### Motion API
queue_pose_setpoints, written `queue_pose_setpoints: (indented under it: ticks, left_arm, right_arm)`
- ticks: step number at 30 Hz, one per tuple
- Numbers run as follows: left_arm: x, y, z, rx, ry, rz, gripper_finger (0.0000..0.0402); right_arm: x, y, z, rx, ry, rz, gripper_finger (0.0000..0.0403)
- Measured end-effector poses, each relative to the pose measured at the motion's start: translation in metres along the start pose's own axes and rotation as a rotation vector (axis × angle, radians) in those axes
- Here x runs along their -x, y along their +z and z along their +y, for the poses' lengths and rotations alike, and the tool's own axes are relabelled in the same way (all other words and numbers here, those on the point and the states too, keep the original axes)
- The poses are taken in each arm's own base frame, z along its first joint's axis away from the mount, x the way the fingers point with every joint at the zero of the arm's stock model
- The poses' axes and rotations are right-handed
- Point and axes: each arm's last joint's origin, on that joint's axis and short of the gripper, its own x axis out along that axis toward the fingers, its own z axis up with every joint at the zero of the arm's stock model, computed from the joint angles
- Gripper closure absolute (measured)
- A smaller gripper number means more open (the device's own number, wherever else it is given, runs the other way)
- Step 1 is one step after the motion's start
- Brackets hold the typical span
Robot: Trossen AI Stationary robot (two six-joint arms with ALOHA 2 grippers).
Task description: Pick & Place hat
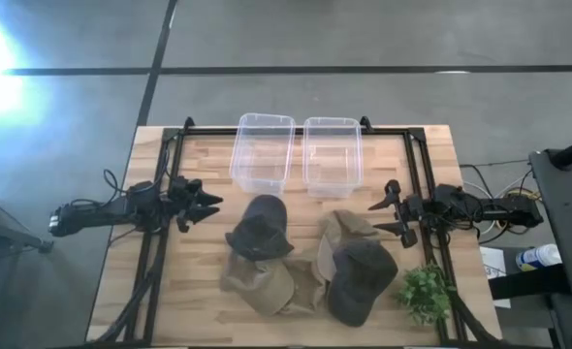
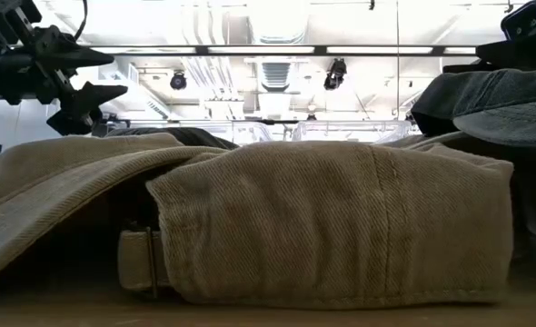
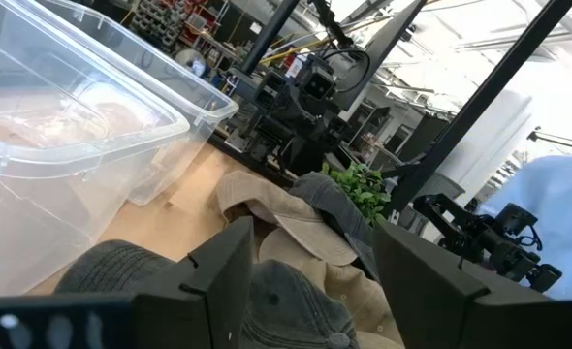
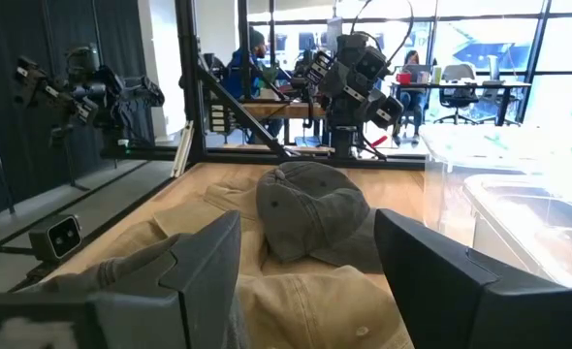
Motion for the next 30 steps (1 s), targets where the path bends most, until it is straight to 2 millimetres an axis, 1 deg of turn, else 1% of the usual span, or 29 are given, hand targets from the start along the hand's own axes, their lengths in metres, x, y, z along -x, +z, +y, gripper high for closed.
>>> queue_pose_setpoints:
  ticks: [4,5,6,10,14,15,18,21,23,25,27,30]
  left_arm:
    - [0.0,0.0,0.0,0.0,0.0,0.0,0.0195]
    - [0.0,0.0,0.0,0.0,0.0,0.0,0.0195]
    - [0.0,0.0,0.0,0.0,0.001,0.0,0.0195]
    - [0.0,0.0,0.0,0.0,0.001,-0.001,0.0195]
    - [0.0,0.0,0.0,0.0,0.001,-0.001,0.0195]
    - [0.0,0.0,0.0,0.0,0.0,-0.001,0.0195]
    - [0.0,0.0,0.0,0.0,0.001,-0.001,0.0195]
    - [0.0,0.0,0.0,0.0,0.001,-0.001,0.0195]
    - [0.0,0.0,0.0,0.0,0.001,0.0,0.0195]
    - [0.0,0.0,0.0,0.0,0.001,0.0,0.0195]
    - [0.0,0.0,0.0,-0.001,0.0,-0.001,0.0195]
    - [0.0,0.0,0.001,-0.098,0.019,-0.009,0.0195]
  right_arm:
    - [0.0,0.0,0.0,-0.002,0.0,-0.003,0.017]
    - [0.0,0.0,0.0,-0.028,0.0,-0.004,0.017]
    - [0.0,0.001,0.0,-0.093,0.001,-0.005,0.017]
    - [0.0,0.0,0.0,-0.46,0.002,-0.004,0.017]
    - [0.0,0.005,0.0,-0.922,0.028,-0.048,0.017]
    - [0.0,0.005,0.0,-1.001,0.029,-0.048,0.017]
    - [0.0,0.005,0.0,-1.068,0.02,-0.051,0.017]
    - [0.0,0.007,-0.001,-1.174,0.015,-0.08,0.017]
    - [0.0,0.008,-0.001,-1.206,0.012,-0.104,0.017]
    - [0.001,0.013,-0.002,-1.244,0.013,-0.166,0.017]
    - [0.002,0.02,-0.003,-1.244,0.025,-0.265,0.017]
    - [0.004,0.034,-0.003,-1.224,0.08,-0.419,0.017]
